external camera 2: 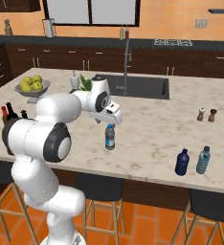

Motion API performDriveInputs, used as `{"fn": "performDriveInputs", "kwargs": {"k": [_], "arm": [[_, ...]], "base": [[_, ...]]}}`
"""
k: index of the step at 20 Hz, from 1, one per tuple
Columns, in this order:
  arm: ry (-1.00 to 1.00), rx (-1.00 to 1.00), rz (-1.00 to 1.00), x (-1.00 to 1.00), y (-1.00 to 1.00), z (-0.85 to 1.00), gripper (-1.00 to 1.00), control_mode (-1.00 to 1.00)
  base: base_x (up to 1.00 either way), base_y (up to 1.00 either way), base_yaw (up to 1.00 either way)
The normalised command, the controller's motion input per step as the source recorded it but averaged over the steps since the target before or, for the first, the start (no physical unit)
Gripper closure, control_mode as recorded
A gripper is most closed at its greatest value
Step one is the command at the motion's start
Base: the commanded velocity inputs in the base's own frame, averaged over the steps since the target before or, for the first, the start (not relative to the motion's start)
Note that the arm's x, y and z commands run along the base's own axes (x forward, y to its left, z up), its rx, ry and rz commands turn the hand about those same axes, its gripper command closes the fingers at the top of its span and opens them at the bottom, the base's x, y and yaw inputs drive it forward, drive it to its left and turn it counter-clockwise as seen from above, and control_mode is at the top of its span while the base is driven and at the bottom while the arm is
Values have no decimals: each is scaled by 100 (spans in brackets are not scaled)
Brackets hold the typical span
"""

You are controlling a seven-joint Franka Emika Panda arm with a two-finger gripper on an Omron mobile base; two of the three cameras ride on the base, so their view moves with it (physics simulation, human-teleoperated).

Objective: Move the plastic bottles in the middle to the plastics group, and the glass bottles in the middle to the glass group.

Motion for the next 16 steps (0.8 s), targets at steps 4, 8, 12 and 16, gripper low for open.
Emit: {"fn": "performDriveInputs", "kwargs": {"k": [4,8,12,16], "arm": [[-5,0,11,55,0,-16,-100,-100],[-4,0,4,-9,0,-1,-100,-100],[-4,0,0,-21,-5,-2,-100,-100],[0,0,0,0,-20,-11,-100,-100]], "base": [[0,0,0],[0,0,0],[0,0,0],[0,0,0]]}}
